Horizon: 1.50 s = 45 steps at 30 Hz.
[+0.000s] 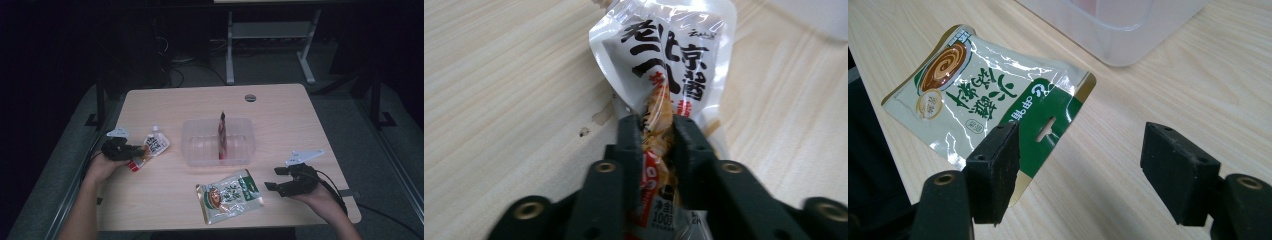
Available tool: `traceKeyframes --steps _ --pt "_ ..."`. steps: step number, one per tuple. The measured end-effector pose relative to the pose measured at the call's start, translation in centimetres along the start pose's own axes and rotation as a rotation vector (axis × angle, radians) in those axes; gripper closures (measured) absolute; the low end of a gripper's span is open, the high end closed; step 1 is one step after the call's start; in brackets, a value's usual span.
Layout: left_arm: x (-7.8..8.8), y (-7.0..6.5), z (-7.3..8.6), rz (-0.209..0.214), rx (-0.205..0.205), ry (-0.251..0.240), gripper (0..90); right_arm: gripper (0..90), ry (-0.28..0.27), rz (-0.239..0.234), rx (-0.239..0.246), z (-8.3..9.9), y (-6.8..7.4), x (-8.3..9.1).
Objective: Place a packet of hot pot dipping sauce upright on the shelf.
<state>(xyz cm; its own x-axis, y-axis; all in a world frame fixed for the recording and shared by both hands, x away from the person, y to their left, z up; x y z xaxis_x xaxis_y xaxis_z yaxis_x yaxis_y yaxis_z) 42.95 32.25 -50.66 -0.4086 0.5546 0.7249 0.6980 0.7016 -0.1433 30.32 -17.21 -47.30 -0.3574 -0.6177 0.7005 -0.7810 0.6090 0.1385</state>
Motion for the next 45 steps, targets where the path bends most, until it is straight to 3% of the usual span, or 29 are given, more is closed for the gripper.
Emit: traceKeyframes --steps 5,8,14,18,25,27,28,30,31,32,35,36,41,42,43,45 --pt "0.4 -0.1 -0.1 0.033 0.019 -0.023 87.5 31.4 0.001 -0.002 -0.003 0.0 0.0 -0.1" --pt "0.7 -0.1 0.0 0.039 0.049 -0.053 88.7 31.3 0.000 -0.006 -0.001 -0.1 -0.1 -0.1" --pt "1.8 -0.2 0.1 0.044 0.065 -0.076 89.4 27.4 -0.002 -0.038 -0.051 -0.2 -0.2 -0.1" --pt "3.0 -1.3 0.0 0.071 0.063 -0.110 89.5 29.7 -0.022 -0.072 -0.085 -0.6 -0.2 0.1" --pt "4.4 -3.9 -0.7 0.107 0.031 -0.144 89.6 35.2 -0.038 -0.106 -0.084 -1.1 0.2 0.0" --pt "5.1 -5.6 -0.9 0.128 0.014 -0.159 89.6 35.7 -0.046 -0.118 -0.092 -1.4 0.3 0.0" --pt "5.1 -5.6 -0.9 0.128 0.014 -0.159 89.6 35.7 -0.046 -0.118 -0.092 -1.4 0.3 0.0" --pt "5.6 -7.4 -1.1 0.153 -0.005 -0.169 89.6 40.0 -0.053 -0.135 -0.098 -1.9 0.5 -0.1" --pt "5.6 -7.4 -1.1 0.153 -0.005 -0.169 89.6 41.1 -0.052 -0.144 -0.094 -2.0 0.6 -0.1" --pt "5.9 -8.7 -1.3 0.165 -0.021 -0.178 89.6 42.4 -0.054 -0.150 -0.090 -2.2 0.7 -0.2" --pt "6.3 -10.6 -1.6 0.185 -0.042 -0.190 89.6 44.9 -0.051 -0.163 -0.081 -2.7 1.1 -0.5" --pt "6.3 -10.6 -1.6 0.185 -0.042 -0.190 89.6 44.9 -0.051 -0.163 -0.081 -2.7 1.1 -0.5" --pt "6.5 -14.4 -2.5 0.222 -0.049 -0.217 89.6 46.9 -0.070 -0.190 -0.050 -4.3 1.8 -1.1" --pt "6.5 -14.4 -2.5 0.222 -0.049 -0.217 89.6 46.9 -0.077 -0.195 -0.042 -4.6 2.0 -1.3" --pt "6.2 -15.8 -2.8 0.244 -0.044 -0.225 89.6 46.9 -0.083 -0.196 -0.033 -4.9 2.2 -1.4" --pt "5.8 -17.1 -3.2 0.256 -0.061 -0.226 89.6 47.0 -0.092 -0.206 -0.025 -5.6 2.6 -1.6"
Point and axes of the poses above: each handheld gripper's, and its own axes: x roughly backward along the jaws, z roughly out of its underside, y roughly to its left, the point moved 7 cm from there along -x, roughly forward along the jaws, and after that the axes turned 4 degrees about x, right-handed, at the moved point
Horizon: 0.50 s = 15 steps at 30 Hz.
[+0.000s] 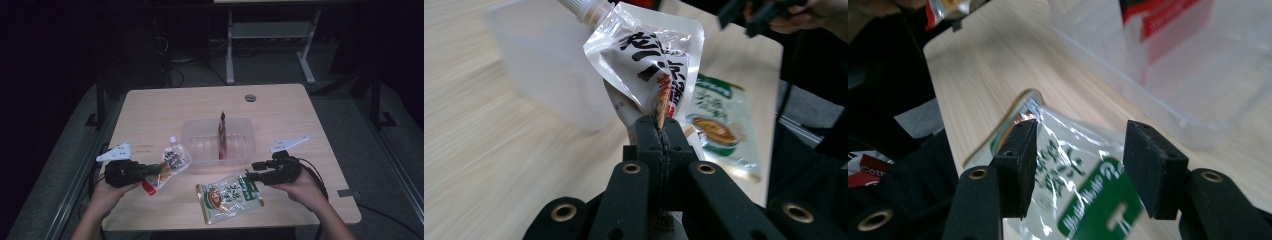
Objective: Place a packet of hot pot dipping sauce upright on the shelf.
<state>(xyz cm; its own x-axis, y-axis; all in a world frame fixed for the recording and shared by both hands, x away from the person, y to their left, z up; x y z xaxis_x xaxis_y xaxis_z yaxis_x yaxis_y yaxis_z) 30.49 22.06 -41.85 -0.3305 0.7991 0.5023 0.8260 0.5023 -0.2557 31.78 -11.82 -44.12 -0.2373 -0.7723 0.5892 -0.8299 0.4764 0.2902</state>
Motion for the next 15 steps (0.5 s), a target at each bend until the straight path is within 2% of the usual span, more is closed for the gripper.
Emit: traceKeyframes --steps 5,12,15 --pt "-2.1 -2.2 -0.6 0.026 -0.050 0.009 89.6 50.5 -0.023 -0.041 0.011 -1.9 0.9 -0.9" --pt "-4.3 -3.4 -0.4 0.067 -0.088 0.042 89.6 55.7 -0.040 -0.111 0.033 -4.4 2.2 -2.6" --pt "-4.7 -3.6 -0.3 0.077 -0.099 0.053 89.6 56.6 -0.041 -0.138 0.045 -5.0 2.8 -3.4"
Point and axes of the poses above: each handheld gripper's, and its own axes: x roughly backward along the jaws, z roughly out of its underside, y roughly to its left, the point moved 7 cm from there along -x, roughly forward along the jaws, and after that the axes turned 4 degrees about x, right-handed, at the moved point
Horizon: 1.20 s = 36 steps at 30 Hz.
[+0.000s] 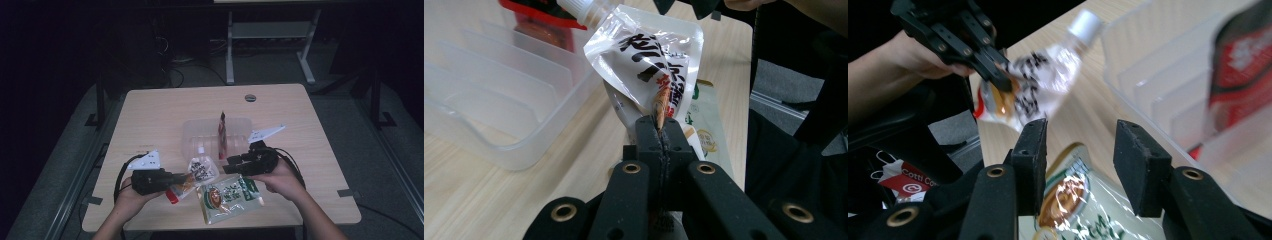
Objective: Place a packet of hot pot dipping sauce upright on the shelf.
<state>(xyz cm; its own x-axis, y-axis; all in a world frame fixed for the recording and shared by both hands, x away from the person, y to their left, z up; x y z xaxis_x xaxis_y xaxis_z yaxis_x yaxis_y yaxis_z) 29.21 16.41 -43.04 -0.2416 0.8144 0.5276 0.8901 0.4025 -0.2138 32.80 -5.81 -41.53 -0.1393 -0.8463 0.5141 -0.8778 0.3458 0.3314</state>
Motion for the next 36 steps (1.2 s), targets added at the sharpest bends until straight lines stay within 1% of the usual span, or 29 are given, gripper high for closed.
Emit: traceKeyframes --steps 1,2,3,5,8,9,10,11,12,13,14,15,16,17,18,19,20,21,22,24,25,26,27,28,29,32,36 --pt "-0.3 -0.1 -0.1 0.002 -0.009 0.000 89.6 56.7 0.002 -0.009 -0.005 -0.1 0.2 -0.3" --pt "-0.4 -0.2 -0.1 0.011 -0.010 0.000 89.6 56.7 0.009 -0.011 0.000 -0.2 0.2 -0.5" --pt "-0.5 -0.2 -0.1 0.004 -0.023 0.006 89.6 56.7 0.014 -0.014 0.004 -0.2 0.3 -0.8" --pt "-0.6 -0.3 -0.2 0.014 -0.022 0.000 89.6 56.8 0.014 -0.030 -0.001 -0.3 0.4 -1.2" --pt "-0.6 -0.5 -0.4 0.020 -0.034 -0.004 89.6 57.2 0.018 -0.049 -0.012 -0.5 0.4 -1.7" --pt "-0.6 -0.4 -0.4 0.016 -0.037 -0.004 89.6 57.2 0.018 -0.062 -0.015 -0.5 0.3 -1.8" --pt "-0.7 -0.4 -0.3 0.001 -0.044 0.008 89.6 56.5 0.021 -0.072 -0.018 -0.5 0.3 -1.9" --pt "-0.8 -0.4 -0.2 -0.018 -0.062 0.023 89.6 55.1 0.005 -0.097 -0.030 -0.7 0.5 -1.8" --pt "-0.8 -0.4 -0.2 -0.016 -0.062 0.025 89.6 53.8 -0.007 -0.118 -0.042 -1.0 0.8 -1.6" --pt "-0.8 -0.4 -0.2 -0.016 -0.062 0.025 89.6 53.8 -0.007 -0.118 -0.042 -1.0 0.8 -1.6" --pt "-0.8 -0.6 -0.2 -0.006 -0.063 0.021 89.6 52.5 -0.010 -0.112 -0.033 -1.2 0.9 -1.4" --pt "-0.9 -0.8 -0.4 0.007 -0.071 0.013 89.6 51.4 0.017 -0.077 -0.018 -1.3 0.9 -1.4" --pt "-0.9 -0.8 -0.4 0.007 -0.071 0.013 89.6 51.4 0.017 -0.077 -0.018 -1.3 0.9 -1.4" --pt "-0.9 -1.0 -0.6 0.020 -0.069 -0.004 89.6 50.5 0.032 -0.086 -0.028 -1.1 0.8 -1.8" --pt "-0.9 -1.0 -0.6 0.020 -0.069 -0.004 89.6 50.5 0.046 -0.085 -0.023 -0.9 0.7 -2.1" --pt "-0.8 -1.1 -0.7 0.025 -0.068 -0.011 89.6 50.5 0.046 -0.085 -0.023 -0.9 0.7 -2.1" --pt "-0.7 -1.2 -0.9 0.039 -0.067 -0.023 89.6 50.8 0.073 -0.097 -0.019 -0.6 0.8 -2.7" --pt "-0.7 -1.2 -0.9 0.041 -0.065 -0.027 89.6 52.0 0.082 -0.098 -0.019 -0.4 0.9 -3.0" --pt "-0.7 -1.2 -0.9 0.041 -0.066 -0.024 89.6 54.0 0.088 -0.112 -0.022 -0.3 1.0 -3.2" --pt "-0.7 -1.1 -0.8 0.047 -0.062 -0.025 89.6 59.8 0.091 -0.126 -0.025 -0.3 1.0 -3.4" --pt "-0.7 -1.1 -0.8 0.049 -0.061 -0.028 89.7 63.3 0.091 -0.146 -0.029 -0.2 1.1 -3.4" --pt "-0.6 -1.1 -0.9 0.048 -0.060 -0.032 89.6 64.0 0.098 -0.162 -0.032 -0.2 1.2 -3.5" --pt "-0.6 -1.1 -0.9 0.048 -0.059 -0.032 89.7 64.3 0.104 -0.162 -0.033 -0.1 1.2 -3.6" --pt "-0.6 -1.1 -0.9 0.048 -0.059 -0.032 89.7 67.3 0.105 -0.165 -0.037 -0.1 1.2 -3.7" --pt "-0.5 -0.9 -0.8 0.045 -0.053 -0.032 89.6 69.3 0.105 -0.157 -0.029 0.0 1.2 -3.7" --pt "-0.3 -0.5 -0.8 0.043 -0.042 -0.037 89.6 74.1 0.100 -0.186 -0.045 0.1 1.3 -3.7" --pt "-0.3 0.1 -0.6 0.051 -0.015 -0.050 89.6 79.9 0.095 -0.192 -0.038 0.1 1.5 -3.7"
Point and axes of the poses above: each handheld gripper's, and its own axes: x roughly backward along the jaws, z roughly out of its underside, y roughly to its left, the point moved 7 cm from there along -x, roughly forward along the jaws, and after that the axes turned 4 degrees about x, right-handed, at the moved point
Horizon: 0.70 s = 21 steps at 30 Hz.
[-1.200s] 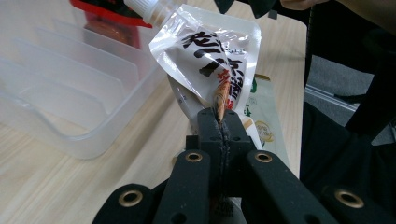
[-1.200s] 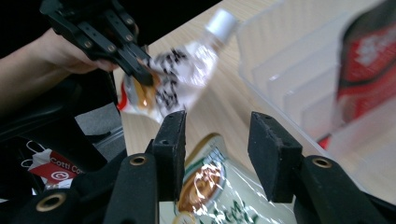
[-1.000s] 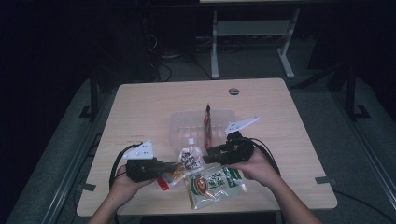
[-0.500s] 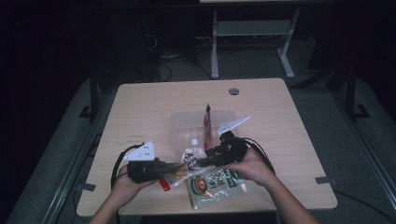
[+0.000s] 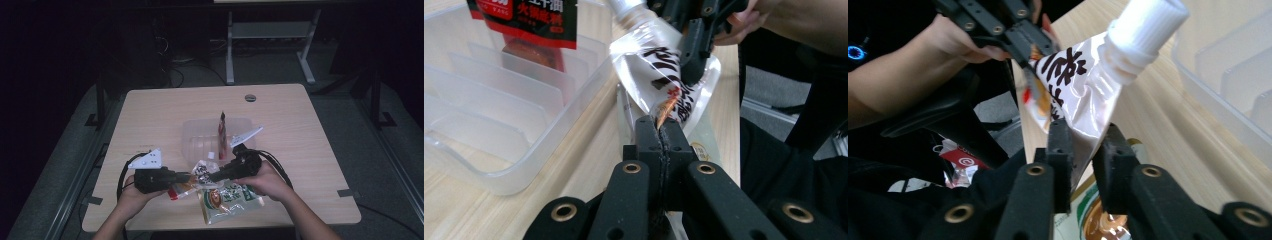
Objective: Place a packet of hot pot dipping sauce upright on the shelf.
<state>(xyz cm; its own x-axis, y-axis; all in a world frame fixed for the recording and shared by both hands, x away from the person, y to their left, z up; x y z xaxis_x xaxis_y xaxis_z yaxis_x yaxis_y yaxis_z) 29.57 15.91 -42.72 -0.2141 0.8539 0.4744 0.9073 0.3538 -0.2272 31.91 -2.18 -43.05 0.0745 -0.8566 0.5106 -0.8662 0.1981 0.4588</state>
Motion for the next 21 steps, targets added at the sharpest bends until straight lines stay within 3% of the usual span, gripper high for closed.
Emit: traceKeyframes --steps 8,11,13,15,16,18,20,21 --pt "-0.3 0.5 0.4 -0.007 0.016 -0.001 85.9 88.9 -0.023 -0.033 0.005 -0.2 0.3 -0.2" --pt "-0.6 0.8 0.5 -0.026 0.015 0.011 73.5 89.8 -0.045 -0.038 0.001 -0.4 0.6 -0.1" --pt "-0.4 0.8 0.4 -0.039 0.023 0.002 58.4 89.9 -0.047 -0.041 -0.001 -0.5 0.7 -0.2" --pt "-0.2 0.8 0.3 -0.064 0.017 0.002 47.0 90.0 -0.049 -0.033 0.003 -0.5 0.7 -0.2" --pt "0.4 1.1 0.3 -0.100 0.005 -0.005 43.2 90.0 -0.050 -0.031 -0.003 -0.5 0.6 -0.1" --pt "0.9 1.3 0.3 -0.120 -0.003 -0.010 44.6 90.0 -0.054 -0.032 -0.005 -0.4 0.5 0.0" --pt "1.6 1.3 0.4 -0.126 -0.014 -0.010 57.0 90.0 -0.073 -0.039 -0.012 -0.6 0.6 0.3" --pt "2.0 1.4 0.4 -0.154 -0.015 -0.011 58.9 90.0 -0.090 -0.047 -0.012 -0.8 0.7 0.5"
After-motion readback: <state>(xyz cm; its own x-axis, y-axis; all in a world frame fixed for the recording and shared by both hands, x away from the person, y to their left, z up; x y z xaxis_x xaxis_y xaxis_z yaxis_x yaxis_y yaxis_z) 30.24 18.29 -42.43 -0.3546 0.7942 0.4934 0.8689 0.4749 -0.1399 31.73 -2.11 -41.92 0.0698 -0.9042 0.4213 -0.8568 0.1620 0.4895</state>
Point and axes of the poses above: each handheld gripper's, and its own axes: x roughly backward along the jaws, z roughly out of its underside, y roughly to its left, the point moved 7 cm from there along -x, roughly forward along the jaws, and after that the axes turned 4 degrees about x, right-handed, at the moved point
